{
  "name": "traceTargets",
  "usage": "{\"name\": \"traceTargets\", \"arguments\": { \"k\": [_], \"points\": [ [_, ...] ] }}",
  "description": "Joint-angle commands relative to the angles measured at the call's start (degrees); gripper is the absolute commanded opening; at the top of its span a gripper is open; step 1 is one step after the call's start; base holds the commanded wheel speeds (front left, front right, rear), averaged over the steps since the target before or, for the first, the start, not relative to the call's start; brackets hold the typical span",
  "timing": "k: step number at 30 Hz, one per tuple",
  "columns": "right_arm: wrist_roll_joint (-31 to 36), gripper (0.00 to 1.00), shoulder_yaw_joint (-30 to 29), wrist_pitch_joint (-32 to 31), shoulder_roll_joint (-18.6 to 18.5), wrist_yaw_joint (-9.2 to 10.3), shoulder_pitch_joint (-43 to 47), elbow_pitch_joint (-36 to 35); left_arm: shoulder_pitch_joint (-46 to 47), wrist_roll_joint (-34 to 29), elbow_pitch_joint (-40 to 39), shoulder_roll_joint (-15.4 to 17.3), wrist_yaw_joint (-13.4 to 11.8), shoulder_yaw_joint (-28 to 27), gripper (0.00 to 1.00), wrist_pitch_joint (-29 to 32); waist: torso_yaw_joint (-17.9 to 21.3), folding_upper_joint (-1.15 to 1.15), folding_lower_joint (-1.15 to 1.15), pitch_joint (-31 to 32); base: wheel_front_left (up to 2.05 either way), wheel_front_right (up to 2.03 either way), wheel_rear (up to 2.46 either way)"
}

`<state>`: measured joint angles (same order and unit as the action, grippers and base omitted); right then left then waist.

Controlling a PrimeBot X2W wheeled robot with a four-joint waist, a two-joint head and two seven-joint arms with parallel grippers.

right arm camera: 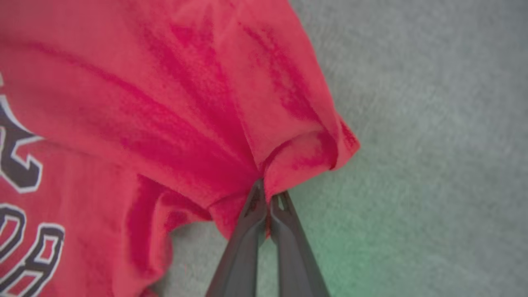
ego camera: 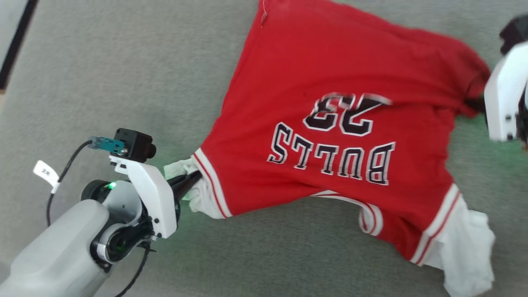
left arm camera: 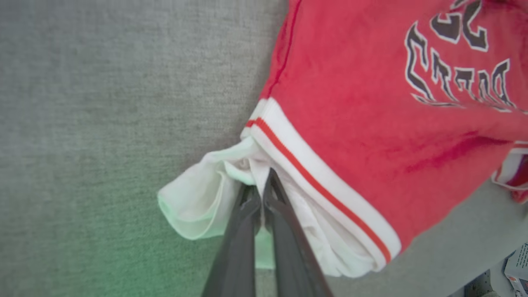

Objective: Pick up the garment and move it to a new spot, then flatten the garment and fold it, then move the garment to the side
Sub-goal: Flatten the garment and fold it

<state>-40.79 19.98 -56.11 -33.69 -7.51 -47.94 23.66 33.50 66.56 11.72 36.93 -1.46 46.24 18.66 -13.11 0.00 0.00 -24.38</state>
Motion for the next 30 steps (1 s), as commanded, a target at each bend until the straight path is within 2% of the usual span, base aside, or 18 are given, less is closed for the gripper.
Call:
{"name": "traceTargets", "arguments": {
  "k": [1, 6, 10, 15, 17, 20, 21, 22, 23, 26, 30],
  "points": [
    [-1.4, 0.00, -0.4, -0.9, -0.4, 0.03, 3.1, -2.1, -1.1, -0.2, -0.5, 0.4, -0.6, -0.1, 0.00, 0.3, 2.2, 0.00, 0.00, 1.4, 0.00, 0.00, 0.00],
    [-4.4, 0.00, -4.6, -4.2, -1.8, 0.03, 13.7, -12.7, -1.7, 0.2, -2.9, 2.1, -2.5, -0.5, 0.00, 1.3, 4.7, 0.00, 0.00, 2.7, 0.00, 0.00, 0.00],
    [-4.9, 0.00, -9.9, -7.7, -1.2, 0.03, 23.4, -20.0, -2.3, 0.5, -4.6, 3.2, -3.8, -0.8, 0.00, 1.9, 5.7, 0.00, 0.00, 3.4, 0.00, 0.00, 0.00],
    [-1.2, 0.00, -16.5, -8.1, 2.5, 0.03, 33.4, -26.3, -2.5, 0.8, -6.3, 3.7, -4.7, -0.8, 0.00, 2.4, 5.9, 0.00, 0.00, 3.4, 0.00, 0.00, 0.00],
    [-0.1, 0.00, -17.3, -7.9, 3.4, 0.03, 34.8, -26.6, -2.5, 0.8, -6.5, 3.8, -4.7, -0.9, 0.00, 2.4, 5.8, 0.00, 0.00, 3.3, 0.00, 0.00, 0.00],
    [2.5, 0.00, -18.5, -4.9, 6.9, 0.03, 37.0, -25.5, -2.3, 0.9, -6.9, 3.6, -5.0, -0.9, 0.00, 2.5, 5.7, 0.00, 0.00, 2.9, 0.00, 0.00, 0.00],
    [3.9, 0.17, -18.5, -3.3, 7.4, 0.03, 37.0, -24.9, -2.2, 0.9, -6.9, 3.5, -4.9, -0.9, 0.00, 2.5, 5.6, 0.00, 0.00, 2.8, 0.00, 0.00, 0.00],
    [4.9, 0.49, -18.4, -1.4, 7.8, 0.08, 36.9, -24.4, -2.1, 0.9, -6.9, 3.5, -4.9, -0.8, 0.00, 2.6, 5.5, 0.00, 0.00, 2.7, 0.00, 0.00, 0.00],
    [5.6, 1.00, -18.2, -0.2, 8.2, 0.11, 36.9, -23.6, -2.1, 0.8, -6.9, 3.4, -4.8, -0.7, 0.00, 2.6, 5.4, 0.00, 0.00, 2.7, 0.00, 0.00, 0.00],
    [6.2, 1.00, -17.9, 1.1, 8.4, 0.17, 37.1, -23.5, -2.4, 0.9, -6.7, 3.3, -4.8, -0.5, 0.00, 2.6, 5.4, 0.00, 0.00, 3.0, 0.00, 0.00, 0.00],
    [5.3, 1.00, -20.2, -0.2, 7.8, 0.16, 37.8, -28.6, -3.5, 1.2, -7.1, 3.8, -5.2, -0.7, 0.00, 2.2, 5.8, 0.00, 0.00, 3.7, 0.00, 0.00, 0.00]
  ]
}}
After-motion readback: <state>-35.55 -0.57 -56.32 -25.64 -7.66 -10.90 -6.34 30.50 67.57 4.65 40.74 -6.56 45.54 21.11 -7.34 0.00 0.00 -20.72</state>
